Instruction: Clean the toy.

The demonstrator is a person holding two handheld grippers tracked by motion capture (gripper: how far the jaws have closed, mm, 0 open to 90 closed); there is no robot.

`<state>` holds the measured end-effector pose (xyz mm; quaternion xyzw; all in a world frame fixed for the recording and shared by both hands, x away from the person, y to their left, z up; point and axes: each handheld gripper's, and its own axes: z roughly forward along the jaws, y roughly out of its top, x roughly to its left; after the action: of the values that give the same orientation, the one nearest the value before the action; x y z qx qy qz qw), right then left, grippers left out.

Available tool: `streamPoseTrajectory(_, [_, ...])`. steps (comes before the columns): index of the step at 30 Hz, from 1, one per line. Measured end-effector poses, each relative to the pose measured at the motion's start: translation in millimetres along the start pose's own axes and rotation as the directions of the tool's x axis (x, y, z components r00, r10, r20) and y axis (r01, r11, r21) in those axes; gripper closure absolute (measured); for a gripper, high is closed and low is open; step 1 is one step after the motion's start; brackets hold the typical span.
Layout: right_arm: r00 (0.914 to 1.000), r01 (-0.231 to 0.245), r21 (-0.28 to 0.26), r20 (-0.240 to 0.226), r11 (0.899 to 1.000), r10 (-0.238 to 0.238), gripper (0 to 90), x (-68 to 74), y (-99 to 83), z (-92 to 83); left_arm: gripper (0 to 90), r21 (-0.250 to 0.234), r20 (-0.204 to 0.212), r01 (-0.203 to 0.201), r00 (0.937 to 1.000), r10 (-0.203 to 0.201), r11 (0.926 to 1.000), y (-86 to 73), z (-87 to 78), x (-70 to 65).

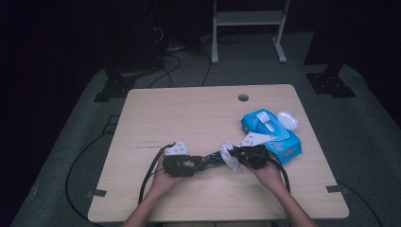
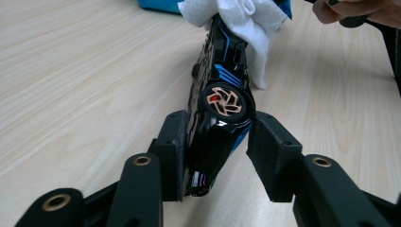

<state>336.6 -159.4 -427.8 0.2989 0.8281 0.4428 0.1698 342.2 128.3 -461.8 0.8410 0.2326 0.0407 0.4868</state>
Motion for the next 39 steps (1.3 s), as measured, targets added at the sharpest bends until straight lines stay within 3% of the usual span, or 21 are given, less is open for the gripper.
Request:
streamPoseTrajectory(6, [0.9999,0.002,-0.002,-0.013,1.000,-0.002,83.1,2.6,-4.5,-5.3,51.3,0.010,0.004,-0.008,1.0000,0.008,0.9999,-0.7,3.8,-4.6])
streamPoseTrajectory(15, [0.9993,0.013,0.022,-0.036,1.000,-0.012,83.1,9.6,-12.7,-13.5,42.6,0.034,-0.039,-0.092,0.9948,0.094,0.9951,-3.6,8.7,-15.4])
streamPoseTrajectory(17, [0.9990,0.020,0.030,-0.040,0.999,-0.019,82.8,11.6,-15.6,-14.1,40.7,0.054,-0.076,-0.165,0.9828,0.168,0.9849,-3.4,11.1,-21.9])
streamPoseTrajectory(18, [0.9991,0.023,0.038,-0.036,0.999,-0.022,82.7,12.6,-16.7,-14.3,39.8,0.059,-0.079,-0.177,0.9802,0.181,0.9824,-3.2,12.0,-23.8])
streamPoseTrajectory(21, [0.9989,0.040,0.053,-0.025,0.998,-0.039,82.7,14.7,-19.2,-13.8,39.0,0.082,-0.111,-0.237,0.9631,0.245,0.9680,-3.4,14.4,-29.8])
streamPoseTrajectory(23, [0.9989,0.038,0.059,-0.030,0.998,-0.036,82.7,15.1,-20.1,-13.2,38.4,0.093,-0.123,-0.258,0.9556,0.268,0.9618,-3.7,14.6,-31.6])
streamPoseTrajectory(27, [0.9978,0.026,0.065,-0.062,0.998,-0.022,82.6,15.3,-17.4,-14.3,37.8,0.094,-0.123,-0.277,0.9500,0.287,0.9564,-4.3,15.0,-33.1])
streamPoseTrajectory(31, [0.9991,0.000,0.019,-0.042,1.000,0.001,82.4,7.8,-5.2,-14.6,37.0,0.093,-0.112,-0.278,0.9512,0.288,0.9561,-4.5,15.1,-34.2])
streamPoseTrajectory(33, [0.9990,-0.019,0.041,-0.040,0.999,0.020,82.5,1.5,-2.8,-6.4,35.5,0.086,-0.098,-0.269,0.9558,0.277,0.9592,-4.6,15.2,-34.5])
streamPoseTrajectory(36, [0.9973,-0.040,0.088,-0.058,0.995,0.045,82.3,-1.7,-9.5,6.8,38.2,0.100,-0.102,-0.269,0.9549,0.279,0.9579,-5.3,15.3,-34.1])
streamPoseTrajectory(37, [0.9974,-0.037,0.088,-0.059,0.995,0.042,82.3,-1.3,-11.9,8.6,37.9,0.093,-0.113,-0.278,0.9511,0.287,0.9561,-5.3,13.9,-34.1])
streamPoseTrajectory(39, [0.9975,-0.042,0.100,-0.051,0.994,0.048,82.3,-1.4,-16.4,10.7,36.6,0.087,-0.113,-0.263,0.9557,0.272,0.9609,-3.9,11.0,-32.1])
